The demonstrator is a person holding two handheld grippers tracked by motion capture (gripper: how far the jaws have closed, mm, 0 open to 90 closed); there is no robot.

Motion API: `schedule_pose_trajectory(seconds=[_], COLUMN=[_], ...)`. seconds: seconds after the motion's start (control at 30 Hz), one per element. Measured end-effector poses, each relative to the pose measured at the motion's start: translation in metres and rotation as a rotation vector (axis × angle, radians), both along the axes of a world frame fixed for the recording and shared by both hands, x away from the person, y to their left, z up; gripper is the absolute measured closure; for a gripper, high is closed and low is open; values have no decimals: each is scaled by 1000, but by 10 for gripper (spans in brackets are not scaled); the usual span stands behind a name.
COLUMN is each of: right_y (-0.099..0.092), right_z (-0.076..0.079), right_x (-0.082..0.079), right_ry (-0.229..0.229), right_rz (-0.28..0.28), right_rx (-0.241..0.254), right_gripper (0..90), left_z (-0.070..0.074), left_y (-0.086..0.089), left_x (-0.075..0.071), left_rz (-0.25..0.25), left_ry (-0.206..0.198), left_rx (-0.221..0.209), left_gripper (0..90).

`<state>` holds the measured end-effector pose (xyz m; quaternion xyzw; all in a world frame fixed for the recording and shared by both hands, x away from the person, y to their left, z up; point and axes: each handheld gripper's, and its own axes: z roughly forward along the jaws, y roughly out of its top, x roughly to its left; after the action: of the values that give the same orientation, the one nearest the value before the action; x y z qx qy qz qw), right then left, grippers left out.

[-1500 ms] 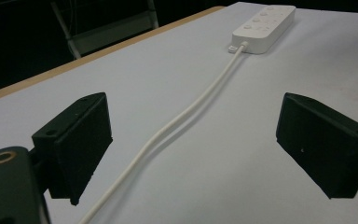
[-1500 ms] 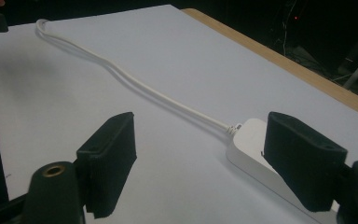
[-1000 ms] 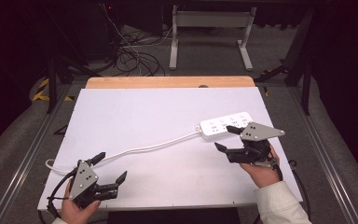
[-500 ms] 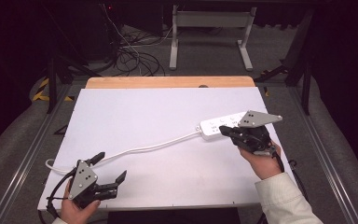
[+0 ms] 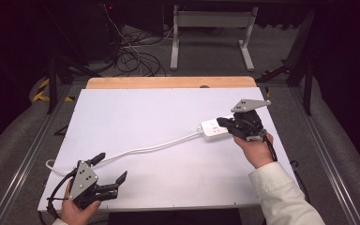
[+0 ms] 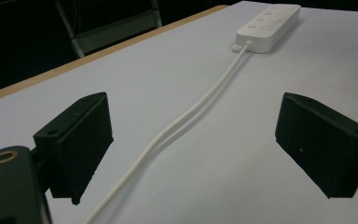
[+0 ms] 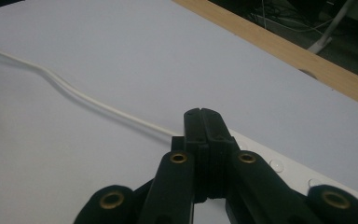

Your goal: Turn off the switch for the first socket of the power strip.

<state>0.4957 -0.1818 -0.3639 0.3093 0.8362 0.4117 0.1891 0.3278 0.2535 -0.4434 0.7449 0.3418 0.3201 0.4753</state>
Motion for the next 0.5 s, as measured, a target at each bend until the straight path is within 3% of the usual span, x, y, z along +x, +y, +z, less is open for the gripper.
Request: schedule_pose_trajectory(seconds=[0.5], right_y=[7], right_z=[-24], right_x=[39], right_ry=[56], right_rz=[-81], right_rx=[-22], right_gripper=[900], left_z=[0], left_y=[0], left_x=[0], left_rz=[1], left_ry=[3], left_rx=[3], left_gripper=[113])
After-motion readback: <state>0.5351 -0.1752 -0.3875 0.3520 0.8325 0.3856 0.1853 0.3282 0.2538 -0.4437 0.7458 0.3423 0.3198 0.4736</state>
